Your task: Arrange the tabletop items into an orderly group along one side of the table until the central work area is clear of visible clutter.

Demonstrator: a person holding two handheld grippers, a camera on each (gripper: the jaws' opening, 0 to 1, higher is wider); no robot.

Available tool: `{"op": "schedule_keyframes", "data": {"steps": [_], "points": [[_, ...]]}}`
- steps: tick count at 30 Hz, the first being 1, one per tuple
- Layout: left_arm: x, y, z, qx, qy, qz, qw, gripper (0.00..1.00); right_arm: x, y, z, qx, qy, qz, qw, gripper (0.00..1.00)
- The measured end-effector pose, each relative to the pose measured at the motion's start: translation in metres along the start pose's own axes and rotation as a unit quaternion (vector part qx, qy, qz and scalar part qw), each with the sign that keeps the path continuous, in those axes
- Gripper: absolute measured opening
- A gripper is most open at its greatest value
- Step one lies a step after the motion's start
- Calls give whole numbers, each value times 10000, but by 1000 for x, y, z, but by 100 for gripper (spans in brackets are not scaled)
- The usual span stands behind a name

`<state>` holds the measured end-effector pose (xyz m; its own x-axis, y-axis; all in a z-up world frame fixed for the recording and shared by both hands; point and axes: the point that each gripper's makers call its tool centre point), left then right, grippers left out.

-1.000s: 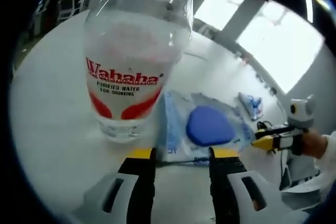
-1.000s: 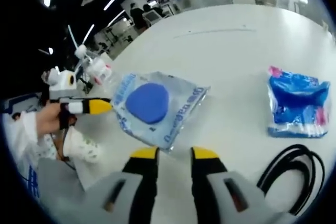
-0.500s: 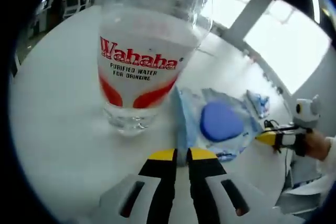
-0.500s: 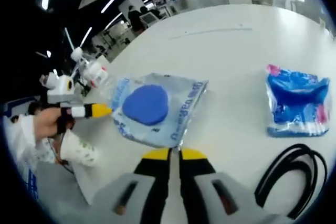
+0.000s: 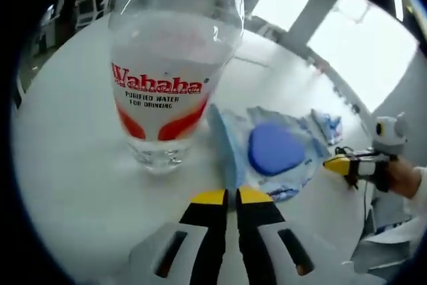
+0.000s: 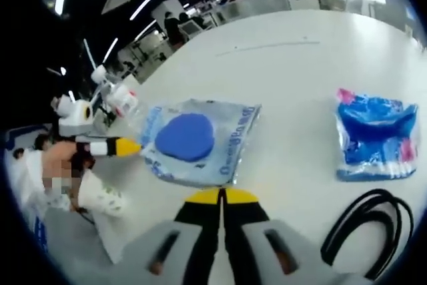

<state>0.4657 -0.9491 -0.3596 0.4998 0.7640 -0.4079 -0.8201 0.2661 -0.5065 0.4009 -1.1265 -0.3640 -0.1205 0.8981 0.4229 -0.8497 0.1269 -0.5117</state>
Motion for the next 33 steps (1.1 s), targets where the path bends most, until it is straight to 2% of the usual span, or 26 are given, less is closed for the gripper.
{"op": "schedule_keyframes", "data": {"steps": [3,5,7,12,17,20,23,25,33], "points": [[1,2,0,35,-27,14,10000,0,9,1,0,-21,-403,-440,9982,3],[1,3,0,42,-32,8,10000,0,5,1,2,-21,-323,-555,9979,22],[1,4,0,49,-35,-6,10000,0,5,0,3,-69,-329,-621,9975,26],[1,5,0,75,-31,-42,10000,0,-5,-11,-1,-169,-264,-816,9962,26],[0,6,0,97,-20,-52,9999,0,-1,-23,-8,-139,-285,-765,9966,21],[0,7,0,101,-19,-38,9999,0,-1,-24,-11,-72,-258,-654,9975,11],[0,6,0,96,-35,-29,9999,0,0,-24,-15,-53,-274,-694,9972,8],[2,6,1,88,-66,-23,9999,0,-4,-22,-14,-51,-179,-639,9978,2],[-5,1,6,23,-50,-32,10000,0,-1,-27,-7,-144,-141,-408,9990,0]]}}
Point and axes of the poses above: the point that each gripper's makers call its tool centre point, and the gripper's own axes: z roughly backward along the fingers, x roughly to its left, y roughly out of its underside, and after that the axes turned 7 degrees about x, right-handed
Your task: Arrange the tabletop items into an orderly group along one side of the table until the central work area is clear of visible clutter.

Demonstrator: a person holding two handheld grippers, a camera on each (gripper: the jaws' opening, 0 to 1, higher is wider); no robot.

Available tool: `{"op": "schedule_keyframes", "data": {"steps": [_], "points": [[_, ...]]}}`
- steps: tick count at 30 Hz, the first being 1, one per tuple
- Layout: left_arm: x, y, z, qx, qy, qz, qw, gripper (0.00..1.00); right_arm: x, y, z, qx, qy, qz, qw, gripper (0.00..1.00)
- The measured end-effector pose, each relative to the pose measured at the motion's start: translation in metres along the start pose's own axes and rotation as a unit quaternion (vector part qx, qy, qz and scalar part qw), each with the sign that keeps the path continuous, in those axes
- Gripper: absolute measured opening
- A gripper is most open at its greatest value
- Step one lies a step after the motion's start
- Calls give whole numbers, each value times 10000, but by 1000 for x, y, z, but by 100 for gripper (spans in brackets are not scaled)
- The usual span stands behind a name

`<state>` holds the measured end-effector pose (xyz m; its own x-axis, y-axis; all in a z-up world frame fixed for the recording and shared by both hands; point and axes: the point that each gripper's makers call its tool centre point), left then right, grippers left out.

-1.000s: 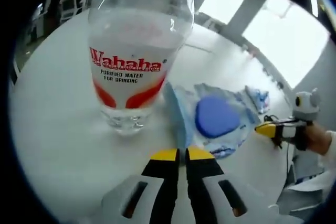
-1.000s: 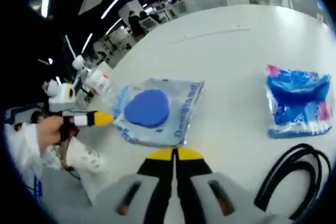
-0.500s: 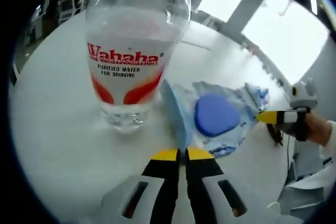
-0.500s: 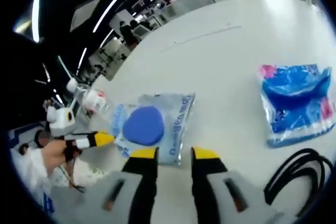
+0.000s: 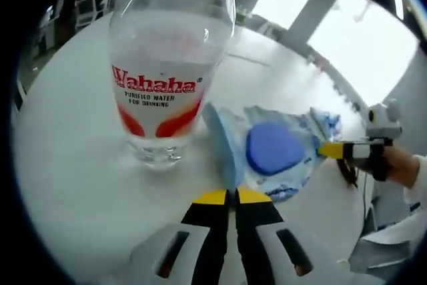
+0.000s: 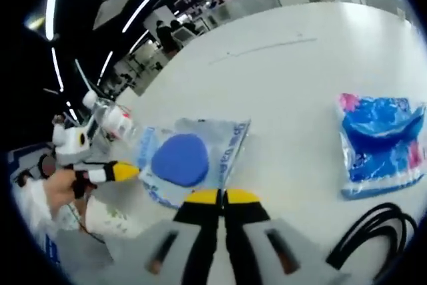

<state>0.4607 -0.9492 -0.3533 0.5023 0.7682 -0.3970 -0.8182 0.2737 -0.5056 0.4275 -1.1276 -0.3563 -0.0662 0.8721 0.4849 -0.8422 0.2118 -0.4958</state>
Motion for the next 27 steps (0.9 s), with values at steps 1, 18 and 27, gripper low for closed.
{"op": "schedule_keyframes", "data": {"steps": [1,18,27], "points": [[-1,-2,1,-21,-4,-10,10000,0,0,-1,1,-11,2,2,10000,0],[-42,-36,9,-266,-125,-513,9983,0,-18,-28,37,-363,221,253,9988,0],[-61,-51,-1,-322,-125,-407,9986,0,-38,-37,48,-486,388,326,9975,0]]}}
Point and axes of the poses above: the point that each gripper's makers call its tool centre point, and the gripper's own axes: z roughly backward along the fingers, x roughly to its left, y roughly out of its underside, and after that the axes turned 7 degrees about x, right-handed
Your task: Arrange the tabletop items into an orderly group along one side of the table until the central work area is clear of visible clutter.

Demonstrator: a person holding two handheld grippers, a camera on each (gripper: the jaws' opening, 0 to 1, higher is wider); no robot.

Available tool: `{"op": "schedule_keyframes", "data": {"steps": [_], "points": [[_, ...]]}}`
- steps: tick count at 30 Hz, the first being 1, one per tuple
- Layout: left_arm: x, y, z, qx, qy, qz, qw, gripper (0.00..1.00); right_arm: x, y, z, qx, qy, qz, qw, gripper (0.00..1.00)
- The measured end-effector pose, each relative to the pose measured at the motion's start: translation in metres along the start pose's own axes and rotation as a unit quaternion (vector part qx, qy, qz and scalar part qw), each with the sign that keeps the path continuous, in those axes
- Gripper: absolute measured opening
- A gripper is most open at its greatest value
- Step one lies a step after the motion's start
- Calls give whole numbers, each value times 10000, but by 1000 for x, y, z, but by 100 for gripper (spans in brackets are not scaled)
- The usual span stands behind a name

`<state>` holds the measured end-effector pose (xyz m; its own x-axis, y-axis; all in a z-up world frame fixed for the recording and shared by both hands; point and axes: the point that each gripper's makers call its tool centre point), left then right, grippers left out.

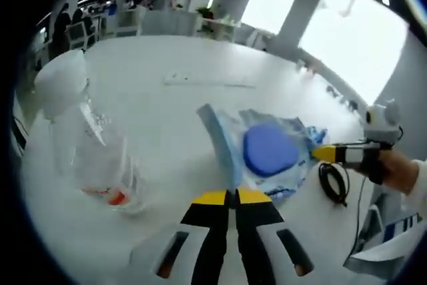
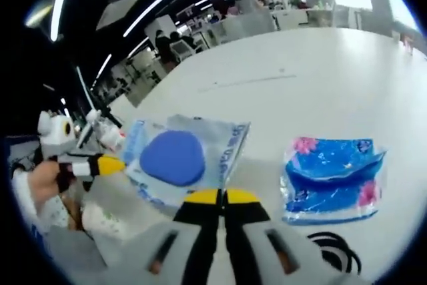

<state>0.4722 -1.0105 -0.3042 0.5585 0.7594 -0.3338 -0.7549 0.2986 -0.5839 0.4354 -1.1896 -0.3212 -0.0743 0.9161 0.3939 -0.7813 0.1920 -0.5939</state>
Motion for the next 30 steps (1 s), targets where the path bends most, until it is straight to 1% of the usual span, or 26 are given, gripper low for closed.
{"op": "schedule_keyframes", "data": {"steps": [5,7,9,12,15,18,22,25,30], "points": [[-8,1,-9,127,-63,-86,9999,0,-10,1,0,29,111,92,9999,0],[-10,0,-12,148,-63,-83,9998,0,-15,0,1,24,127,50,9999,0],[-10,-2,-13,152,-66,-92,9998,0,-18,-1,0,4,110,6,9999,0],[-9,-5,-16,166,-68,-33,9998,0,-18,-1,-2,13,101,84,9999,0],[-5,1,-22,362,-163,-81,9992,0,-19,-1,-7,36,91,123,9999,0],[0,5,-27,481,-245,-132,9985,0,-19,0,-11,92,128,243,9996,0],[6,6,-32,558,-281,-74,9980,0,-21,2,-16,175,190,366,9990,0],[6,7,-34,585,-306,-49,9978,0,-23,2,-19,197,250,448,9985,0],[4,13,-40,722,-310,-46,9969,0,-27,0,-21,189,320,463,9982,0]]}}
Point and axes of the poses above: the point that each gripper's makers call its tool centre point, and the gripper's own axes: z roughly backward along the fingers, x roughly to its left, y roughly out of its underside, and after that the axes turned 7 degrees about x, right-handed
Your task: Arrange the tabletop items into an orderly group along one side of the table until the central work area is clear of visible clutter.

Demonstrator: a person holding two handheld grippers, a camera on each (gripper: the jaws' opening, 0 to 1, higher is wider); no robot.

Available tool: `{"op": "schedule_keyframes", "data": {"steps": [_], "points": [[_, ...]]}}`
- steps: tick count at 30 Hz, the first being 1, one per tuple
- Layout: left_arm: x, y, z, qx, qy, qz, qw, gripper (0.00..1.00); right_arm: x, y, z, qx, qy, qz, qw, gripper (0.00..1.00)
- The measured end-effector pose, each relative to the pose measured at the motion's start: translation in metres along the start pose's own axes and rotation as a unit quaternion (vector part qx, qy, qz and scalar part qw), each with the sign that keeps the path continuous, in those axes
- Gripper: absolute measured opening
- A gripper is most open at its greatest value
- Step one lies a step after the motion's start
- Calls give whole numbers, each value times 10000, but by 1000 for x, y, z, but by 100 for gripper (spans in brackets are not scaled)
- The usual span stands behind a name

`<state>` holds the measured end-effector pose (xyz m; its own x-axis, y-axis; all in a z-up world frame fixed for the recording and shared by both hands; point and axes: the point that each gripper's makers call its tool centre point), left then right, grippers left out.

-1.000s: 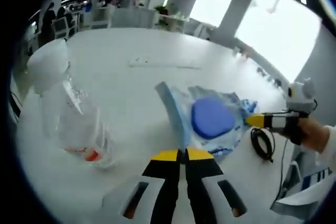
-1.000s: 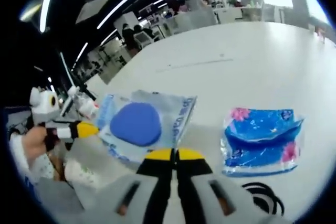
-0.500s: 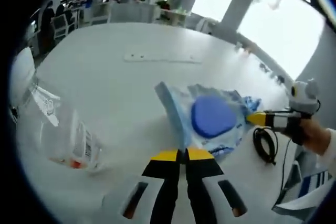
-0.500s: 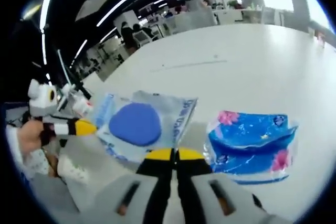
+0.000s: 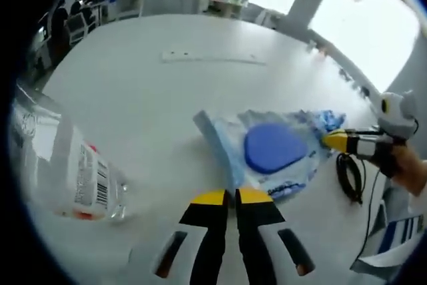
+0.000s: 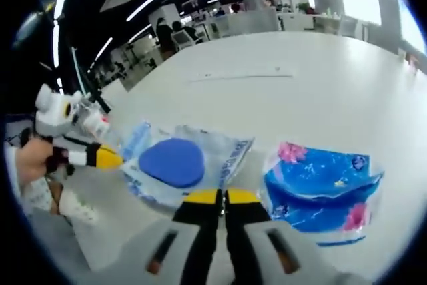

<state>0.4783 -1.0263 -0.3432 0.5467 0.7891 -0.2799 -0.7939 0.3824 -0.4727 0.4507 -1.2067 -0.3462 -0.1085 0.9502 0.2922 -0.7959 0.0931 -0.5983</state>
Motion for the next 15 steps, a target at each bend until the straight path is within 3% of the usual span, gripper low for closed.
{"op": "schedule_keyframes", "data": {"steps": [15], "points": [[7,6,-9,151,-11,49,9999,3,-1,6,-2,125,94,120,9998,0]]}}
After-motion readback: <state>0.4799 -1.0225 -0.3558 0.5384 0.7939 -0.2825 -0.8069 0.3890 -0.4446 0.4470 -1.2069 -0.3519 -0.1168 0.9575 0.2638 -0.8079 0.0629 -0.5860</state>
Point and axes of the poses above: the point that each gripper's makers call its tool centre point, and the gripper's own axes: z roughly backward along the fingers, x roughly to its left, y roughly out of its underside, and after that the axes turned 7 degrees about x, right-handed
